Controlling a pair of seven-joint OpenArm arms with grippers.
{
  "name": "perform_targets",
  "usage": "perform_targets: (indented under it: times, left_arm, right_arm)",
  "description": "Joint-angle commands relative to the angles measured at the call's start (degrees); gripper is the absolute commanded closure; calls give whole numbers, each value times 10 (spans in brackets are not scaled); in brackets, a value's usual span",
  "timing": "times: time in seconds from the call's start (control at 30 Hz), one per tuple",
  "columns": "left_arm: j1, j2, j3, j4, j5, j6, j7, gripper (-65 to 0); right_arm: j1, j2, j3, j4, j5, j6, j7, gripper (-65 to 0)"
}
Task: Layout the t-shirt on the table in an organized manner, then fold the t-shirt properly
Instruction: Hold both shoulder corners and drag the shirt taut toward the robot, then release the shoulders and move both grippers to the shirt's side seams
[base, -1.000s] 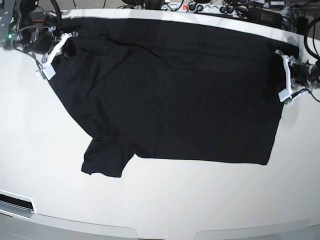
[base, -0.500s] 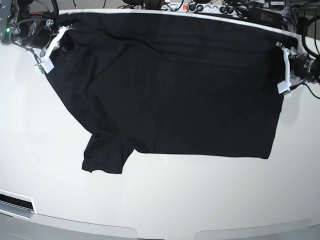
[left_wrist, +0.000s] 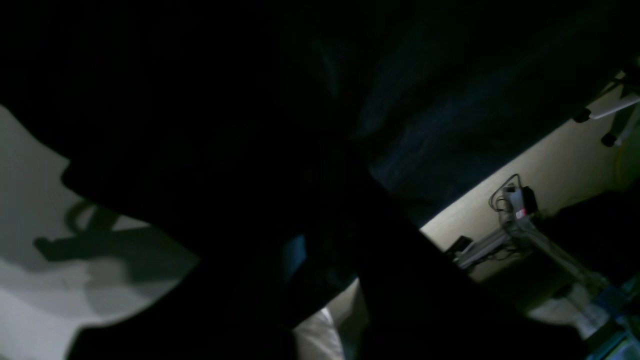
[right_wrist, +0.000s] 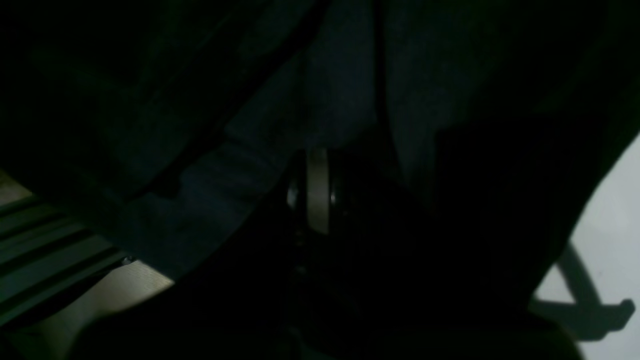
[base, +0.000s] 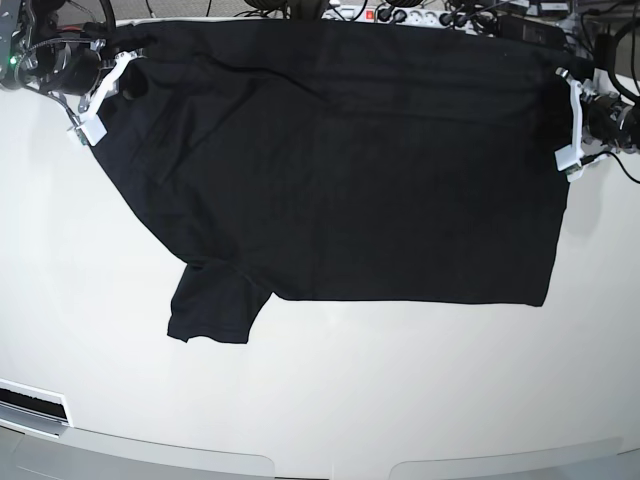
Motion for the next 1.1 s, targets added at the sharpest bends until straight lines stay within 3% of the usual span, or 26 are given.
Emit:
perform_targets:
  times: [0.0, 0.1, 0.33, 0.63, 0.8, 0.9, 1.0, 1.07]
  left_arm:
    - [-2, -10, -2, 2, 13, 7, -13, 0]
    - [-12, -10, -2, 2, 12, 7, -15, 0]
    - [-24, -10, -2, 2, 6, 7, -10, 0]
    - [-27, -22, -2, 21, -10, 17, 3, 0]
    - [-28, -45, -5, 29, -76, 16, 35, 0]
    - [-28, -53, -55, 44, -116, 14, 21, 0]
    - [-30, -44, -151, 48, -159, -17, -4, 0]
    - [-30, -30, -211, 48, -160, -19, -34, 0]
  right_arm:
    - [-6, 7, 2, 4, 1, -1, -25, 0]
    - [-8, 7, 2, 4, 31, -1, -55, 0]
    - [-8, 9, 2, 8, 54, -1, -56, 0]
    - [-8, 36, 3, 116, 71, -1, -61, 0]
    - [-7, 36, 3, 166, 71, -1, -61, 0]
    - [-7, 35, 3, 190, 71, -1, -61, 0]
    - [-8, 35, 3, 207, 71, -1, -60, 0]
    - [-7, 35, 3, 210, 74, -1, -57, 0]
